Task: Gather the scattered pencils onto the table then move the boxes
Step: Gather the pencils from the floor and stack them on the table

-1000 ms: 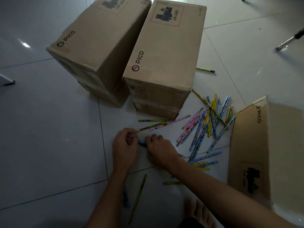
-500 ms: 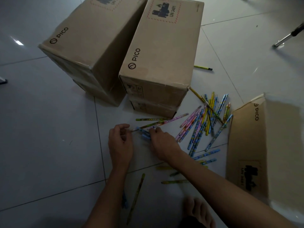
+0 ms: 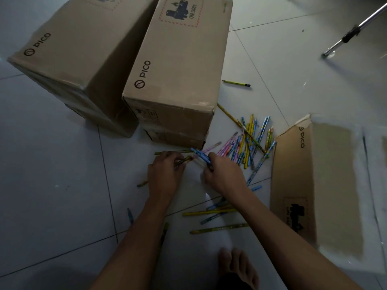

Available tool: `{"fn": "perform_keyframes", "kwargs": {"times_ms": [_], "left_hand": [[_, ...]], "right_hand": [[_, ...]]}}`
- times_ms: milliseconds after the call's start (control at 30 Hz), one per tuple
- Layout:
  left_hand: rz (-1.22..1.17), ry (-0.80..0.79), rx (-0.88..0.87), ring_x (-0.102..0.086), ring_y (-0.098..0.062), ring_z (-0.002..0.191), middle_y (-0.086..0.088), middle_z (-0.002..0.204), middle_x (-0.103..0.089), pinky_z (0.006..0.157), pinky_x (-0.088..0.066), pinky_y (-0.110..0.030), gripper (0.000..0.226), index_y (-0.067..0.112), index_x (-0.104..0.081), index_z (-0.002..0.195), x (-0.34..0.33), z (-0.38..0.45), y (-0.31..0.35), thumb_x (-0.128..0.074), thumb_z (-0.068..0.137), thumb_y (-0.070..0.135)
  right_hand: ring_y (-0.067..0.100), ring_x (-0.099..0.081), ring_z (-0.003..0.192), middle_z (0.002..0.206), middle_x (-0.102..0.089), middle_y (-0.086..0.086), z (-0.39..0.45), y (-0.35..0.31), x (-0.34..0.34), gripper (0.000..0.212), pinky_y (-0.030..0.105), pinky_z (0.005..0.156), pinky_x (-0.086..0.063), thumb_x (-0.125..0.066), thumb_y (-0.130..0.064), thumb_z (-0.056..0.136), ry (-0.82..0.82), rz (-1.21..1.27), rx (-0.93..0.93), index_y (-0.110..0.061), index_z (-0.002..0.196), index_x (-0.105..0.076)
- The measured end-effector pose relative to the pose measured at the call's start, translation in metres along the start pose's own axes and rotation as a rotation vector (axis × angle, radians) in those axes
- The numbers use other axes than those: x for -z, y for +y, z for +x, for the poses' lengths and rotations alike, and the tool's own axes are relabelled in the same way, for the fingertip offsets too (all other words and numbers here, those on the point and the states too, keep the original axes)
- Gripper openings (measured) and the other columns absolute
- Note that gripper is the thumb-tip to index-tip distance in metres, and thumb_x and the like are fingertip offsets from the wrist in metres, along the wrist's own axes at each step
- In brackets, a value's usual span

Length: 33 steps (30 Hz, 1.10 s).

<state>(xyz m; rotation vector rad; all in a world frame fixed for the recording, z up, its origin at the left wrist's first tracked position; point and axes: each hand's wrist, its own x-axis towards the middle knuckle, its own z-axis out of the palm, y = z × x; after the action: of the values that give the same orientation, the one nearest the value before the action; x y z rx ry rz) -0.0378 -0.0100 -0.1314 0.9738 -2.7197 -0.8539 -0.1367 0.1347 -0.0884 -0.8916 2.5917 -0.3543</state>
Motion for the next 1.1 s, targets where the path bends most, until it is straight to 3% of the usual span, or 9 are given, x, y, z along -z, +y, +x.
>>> {"fn": "perform_keyframes", "kwargs": {"times_ms": [133, 300, 467, 533, 633, 733, 867, 1000, 1100], "left_hand": [[-0.082, -0.132, 0.019, -0.062, -0.012, 0.08, 0.009, 0.088, -0.061, 0.066, -0.049, -0.027, 0.017, 0.031, -0.072, 0.1, 0.001, -0.008, 0.001, -0.074, 0.084, 0.031], [-0.089, -0.23, 0.021, -0.06, -0.013, 0.077, 0.001, 0.089, -0.065, 0.071, -0.053, -0.03, 0.014, 0.025, -0.077, 0.096, 0.004, -0.014, -0.002, -0.075, 0.083, 0.028], [-0.155, -0.319, 0.05, -0.067, -0.011, 0.078, 0.002, 0.089, -0.075, 0.075, -0.058, -0.031, 0.015, 0.022, -0.079, 0.094, 0.009, -0.02, -0.004, -0.074, 0.085, 0.033], [-0.174, -0.339, 0.074, -0.068, -0.009, 0.078, 0.005, 0.086, -0.076, 0.074, -0.059, -0.031, 0.015, 0.025, -0.079, 0.092, 0.01, -0.022, -0.005, -0.074, 0.084, 0.036], [-0.28, -0.357, 0.13, -0.069, -0.007, 0.073, 0.002, 0.082, -0.076, 0.075, -0.059, -0.028, 0.01, 0.017, -0.08, 0.093, 0.013, -0.023, -0.004, -0.075, 0.085, 0.02], [-0.384, -0.343, 0.188, -0.063, 0.0, 0.058, 0.001, 0.071, -0.072, 0.063, -0.053, -0.019, 0.01, 0.01, -0.076, 0.093, 0.02, -0.024, -0.001, -0.066, 0.092, 0.014], [-0.646, -0.325, 0.42, -0.055, -0.013, 0.047, -0.007, 0.063, -0.06, 0.047, -0.047, -0.023, 0.02, 0.002, -0.067, 0.097, 0.019, -0.027, 0.009, -0.052, 0.102, 0.014], [-0.756, -0.351, 0.524, -0.067, -0.029, 0.077, -0.012, 0.085, -0.07, 0.072, -0.058, -0.044, 0.023, 0.007, -0.072, 0.092, 0.008, -0.029, 0.015, -0.053, 0.1, 0.017], [-0.865, -0.364, 0.633, -0.07, -0.032, 0.088, -0.014, 0.092, -0.075, 0.084, -0.057, -0.045, 0.025, 0.007, -0.076, 0.087, 0.004, -0.031, 0.025, -0.058, 0.096, 0.021]], "right_hand": [[0.025, -0.054, 0.067, 0.072, -0.052, 0.003, 0.001, 0.008, -0.001, 0.013, 0.033, 0.055, -0.04, -0.058, -0.025, 0.089, 0.017, 0.13, -0.11, -0.013, 0.086, -0.053], [0.024, -0.058, 0.057, 0.061, -0.059, 0.011, 0.005, 0.003, -0.014, 0.037, 0.034, 0.049, -0.042, -0.066, -0.034, 0.09, 0.033, 0.421, -0.317, -0.005, 0.067, -0.058], [0.02, -0.055, 0.051, 0.056, -0.054, 0.008, 0.006, -0.006, -0.021, 0.041, 0.028, 0.04, -0.033, -0.071, -0.037, 0.088, 0.048, 0.399, -0.378, -0.004, 0.065, -0.061], [0.021, -0.055, 0.055, 0.058, -0.051, 0.005, 0.008, -0.008, -0.02, 0.036, 0.027, 0.043, -0.031, -0.071, -0.035, 0.087, 0.011, 0.355, -0.366, -0.005, 0.069, -0.062], [0.026, -0.06, 0.063, 0.06, -0.051, 0.004, 0.011, -0.011, -0.02, 0.034, 0.03, 0.051, -0.037, -0.071, -0.036, 0.085, -0.011, 0.314, -0.366, -0.007, 0.07, -0.06], [0.027, -0.061, 0.061, 0.061, -0.056, 0.007, 0.011, -0.015, -0.02, 0.033, 0.031, 0.047, -0.04, -0.075, -0.035, 0.075, -0.039, 0.336, -0.384, -0.007, 0.066, -0.061], [0.017, -0.049, 0.049, 0.057, -0.05, 0.004, 0.004, -0.014, -0.018, 0.038, 0.023, 0.039, -0.028, -0.079, -0.034, 0.072, -0.099, 0.429, -0.441, -0.009, 0.062, -0.052], [0.005, -0.032, 0.034, 0.047, -0.036, -0.001, -0.011, -0.015, -0.022, 0.047, 0.023, 0.037, -0.024, -0.077, -0.03, 0.079, -0.213, 0.528, -0.274, -0.015, 0.053, -0.041], [0.003, -0.035, 0.033, 0.047, -0.041, 0.001, -0.016, -0.011, -0.025, 0.045, 0.021, 0.038, -0.027, -0.079, -0.027, 0.08, -0.248, 0.565, -0.215, -0.014, 0.052, -0.045]]}}
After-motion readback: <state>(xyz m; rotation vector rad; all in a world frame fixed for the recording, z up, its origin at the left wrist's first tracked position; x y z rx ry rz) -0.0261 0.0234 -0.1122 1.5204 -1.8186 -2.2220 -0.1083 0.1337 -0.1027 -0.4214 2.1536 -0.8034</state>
